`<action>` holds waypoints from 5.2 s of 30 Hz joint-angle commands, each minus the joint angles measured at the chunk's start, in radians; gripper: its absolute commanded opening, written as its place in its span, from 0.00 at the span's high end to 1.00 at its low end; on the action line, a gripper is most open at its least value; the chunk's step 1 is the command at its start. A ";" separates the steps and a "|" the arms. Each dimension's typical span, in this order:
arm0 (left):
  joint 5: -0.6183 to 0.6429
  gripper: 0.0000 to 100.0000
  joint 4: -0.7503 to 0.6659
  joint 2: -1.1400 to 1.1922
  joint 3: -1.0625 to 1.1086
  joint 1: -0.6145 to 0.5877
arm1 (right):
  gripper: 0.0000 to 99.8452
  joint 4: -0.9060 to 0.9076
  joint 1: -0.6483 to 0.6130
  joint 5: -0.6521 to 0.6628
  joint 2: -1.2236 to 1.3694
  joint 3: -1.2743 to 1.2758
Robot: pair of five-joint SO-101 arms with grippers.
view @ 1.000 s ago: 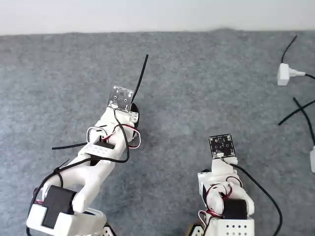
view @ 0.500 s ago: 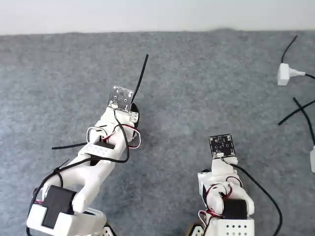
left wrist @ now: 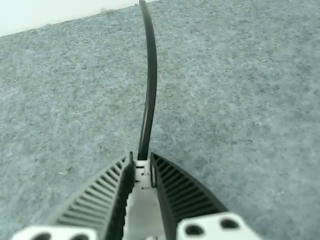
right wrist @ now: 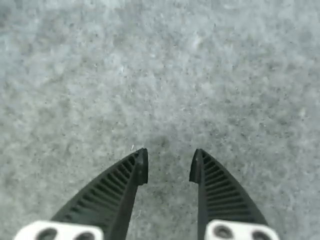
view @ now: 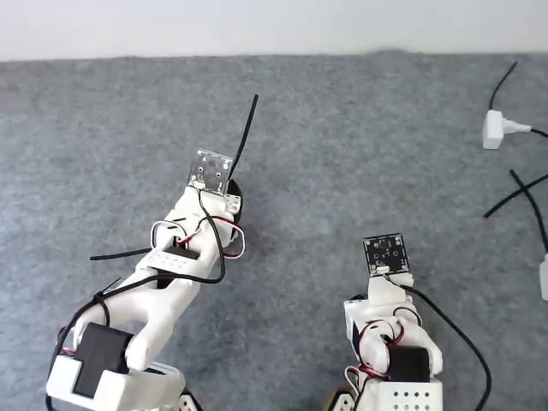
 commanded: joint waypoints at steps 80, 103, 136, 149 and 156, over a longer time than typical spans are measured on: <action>-0.008 0.99 -0.034 -0.040 -0.002 0.037 | 0.84 0.008 0.008 0.012 -0.010 0.018; -0.008 0.99 -0.037 -0.040 0.013 0.040 | 0.84 0.008 0.008 0.012 -0.010 0.018; -0.008 0.99 -0.025 -0.049 0.019 0.038 | 0.84 0.008 0.008 0.012 -0.010 0.018; -0.041 0.99 0.025 -0.135 0.031 0.038 | 0.84 0.008 0.008 0.012 -0.010 0.018; -0.041 0.99 0.269 -0.339 0.030 0.037 | 0.84 0.008 0.004 0.006 -0.012 0.018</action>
